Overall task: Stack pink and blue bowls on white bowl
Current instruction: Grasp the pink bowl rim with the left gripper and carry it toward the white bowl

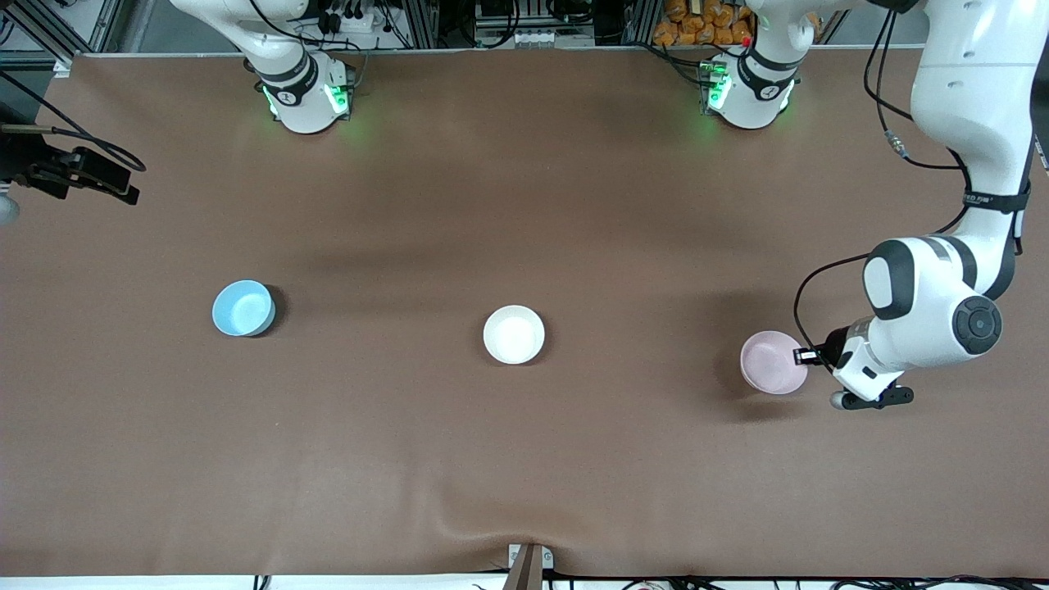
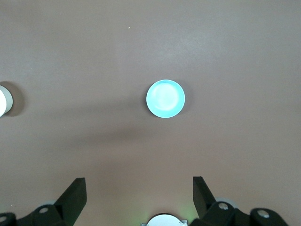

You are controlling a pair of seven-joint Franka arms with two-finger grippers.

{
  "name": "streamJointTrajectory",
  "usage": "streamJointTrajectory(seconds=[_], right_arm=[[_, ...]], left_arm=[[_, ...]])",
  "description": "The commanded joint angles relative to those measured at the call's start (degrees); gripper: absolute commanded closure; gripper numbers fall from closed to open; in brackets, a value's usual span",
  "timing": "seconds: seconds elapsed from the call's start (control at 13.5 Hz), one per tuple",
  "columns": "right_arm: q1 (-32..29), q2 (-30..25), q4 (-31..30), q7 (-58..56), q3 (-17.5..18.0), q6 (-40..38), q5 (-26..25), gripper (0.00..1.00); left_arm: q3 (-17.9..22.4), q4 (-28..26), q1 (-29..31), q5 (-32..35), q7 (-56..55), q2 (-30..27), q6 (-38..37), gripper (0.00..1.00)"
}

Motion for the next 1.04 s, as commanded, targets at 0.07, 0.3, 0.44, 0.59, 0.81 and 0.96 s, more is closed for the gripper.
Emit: streamJointTrajectory(seconds=[0.07, 0.3, 0.44, 0.59, 0.81, 0.96], right_arm=[[-1.0, -1.2, -1.0, -0.8, 0.4, -0.3, -0.2, 0.00], [-0.9, -1.2, -1.0, -0.8, 0.5, -0.2, -0.2, 0.00], [-1.0, -1.2, -1.0, -0.8, 0.4, -0.2, -0.2, 0.00], [-1.0, -1.1, -1.0, -0.8, 0.5, -0.3, -0.2, 0.00], [-0.9, -1.1, -1.0, -0.8, 0.5, -0.3, -0.2, 0.00], [-1.0, -1.1, -1.0, -0.8, 0.5, -0.3, -0.2, 0.00]], left_arm=[[-4.5, 2.7, -0.4, -1.2, -0.4, -4.0, -6.8, 1.00], [-9.4, 5.6, -1.0, -1.1, -3.1, -3.7, -9.2, 1.00], [-11.4, 7.3, -2.6, -1.1, -7.9, -3.0, -9.2, 1.00], [-11.5, 9.4, -7.1, -1.0, -14.8, -1.6, -9.2, 1.00], [-11.4, 10.9, -13.9, -0.9, -23.4, 0.7, -8.4, 1.00], [-11.3, 15.2, -17.9, -0.8, -28.2, 4.1, -8.3, 1.00]])
